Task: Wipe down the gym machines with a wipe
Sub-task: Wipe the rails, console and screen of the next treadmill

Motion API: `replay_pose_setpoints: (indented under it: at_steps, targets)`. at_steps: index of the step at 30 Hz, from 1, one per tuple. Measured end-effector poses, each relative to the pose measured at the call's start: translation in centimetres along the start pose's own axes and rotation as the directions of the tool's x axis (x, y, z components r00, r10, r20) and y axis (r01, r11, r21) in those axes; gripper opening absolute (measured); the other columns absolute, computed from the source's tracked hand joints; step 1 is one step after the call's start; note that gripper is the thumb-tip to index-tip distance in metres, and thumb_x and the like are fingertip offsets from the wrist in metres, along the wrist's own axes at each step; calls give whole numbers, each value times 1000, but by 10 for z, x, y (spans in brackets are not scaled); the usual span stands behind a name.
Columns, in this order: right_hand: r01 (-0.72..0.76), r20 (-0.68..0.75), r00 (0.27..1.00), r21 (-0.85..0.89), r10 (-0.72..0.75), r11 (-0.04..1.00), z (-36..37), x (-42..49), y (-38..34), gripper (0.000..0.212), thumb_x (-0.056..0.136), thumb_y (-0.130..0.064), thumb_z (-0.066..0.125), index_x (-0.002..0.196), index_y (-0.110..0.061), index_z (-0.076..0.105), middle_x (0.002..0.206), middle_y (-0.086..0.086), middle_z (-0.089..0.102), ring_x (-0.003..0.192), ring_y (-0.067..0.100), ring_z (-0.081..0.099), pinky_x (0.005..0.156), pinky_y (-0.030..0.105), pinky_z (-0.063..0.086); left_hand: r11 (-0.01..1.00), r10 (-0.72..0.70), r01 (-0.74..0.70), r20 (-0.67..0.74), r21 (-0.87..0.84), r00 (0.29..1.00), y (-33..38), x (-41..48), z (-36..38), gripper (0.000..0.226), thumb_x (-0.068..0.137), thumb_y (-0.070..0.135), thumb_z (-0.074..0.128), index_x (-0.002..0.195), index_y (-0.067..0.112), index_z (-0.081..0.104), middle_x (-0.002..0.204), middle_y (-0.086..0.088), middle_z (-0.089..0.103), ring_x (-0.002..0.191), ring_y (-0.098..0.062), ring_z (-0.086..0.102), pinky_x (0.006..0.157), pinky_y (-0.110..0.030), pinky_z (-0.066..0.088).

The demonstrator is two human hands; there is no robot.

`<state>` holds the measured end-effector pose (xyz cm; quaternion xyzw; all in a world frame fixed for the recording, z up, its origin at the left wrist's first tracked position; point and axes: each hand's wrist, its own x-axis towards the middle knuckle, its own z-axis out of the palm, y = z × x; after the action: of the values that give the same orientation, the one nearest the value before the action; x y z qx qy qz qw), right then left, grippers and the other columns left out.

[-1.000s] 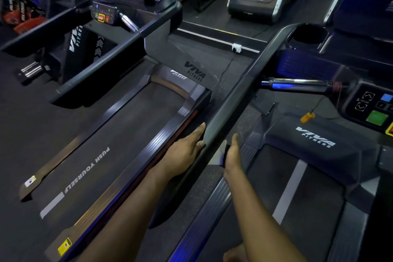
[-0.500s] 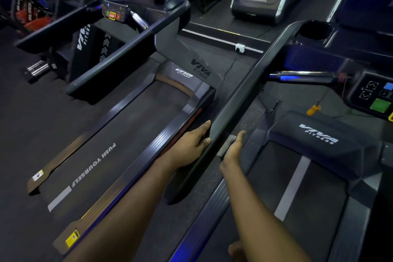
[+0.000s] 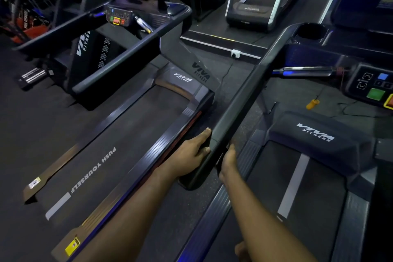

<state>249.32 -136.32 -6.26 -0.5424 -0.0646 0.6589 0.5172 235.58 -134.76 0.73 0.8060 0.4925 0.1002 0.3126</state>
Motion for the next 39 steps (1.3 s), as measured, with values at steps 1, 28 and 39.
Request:
replay_pose_setpoints:
  at_steps: [1,28,39]
  targets:
    - [-16,11,1000,-61,17,998,-4,-3,7,68,104,-64,23,123,-17,69,116,12,74,104,26,70,81,38,57,1000,7,-7,1,-8,1000,-2,-2,0,63,104,25,53,160,20,25,163,6,30,148,-5,28,116,-8,18]
    - [62,-146,989,483,11,874,51,-92,96,65,108,-52,25,143,-3,49,133,23,60,126,43,55,106,53,46,970,-199,146,-293,-192,935,-64,-124,19,36,107,13,45,139,16,59,132,-4,67,115,-13,64,90,-16,47]
    - [174,-261,965,561,-27,809,104,-160,90,77,101,-67,22,145,-7,39,128,19,59,124,33,58,104,36,46,970,-87,-19,-417,-242,905,-50,-136,-27,45,100,-1,45,137,18,63,134,8,65,124,0,57,101,-7,39]
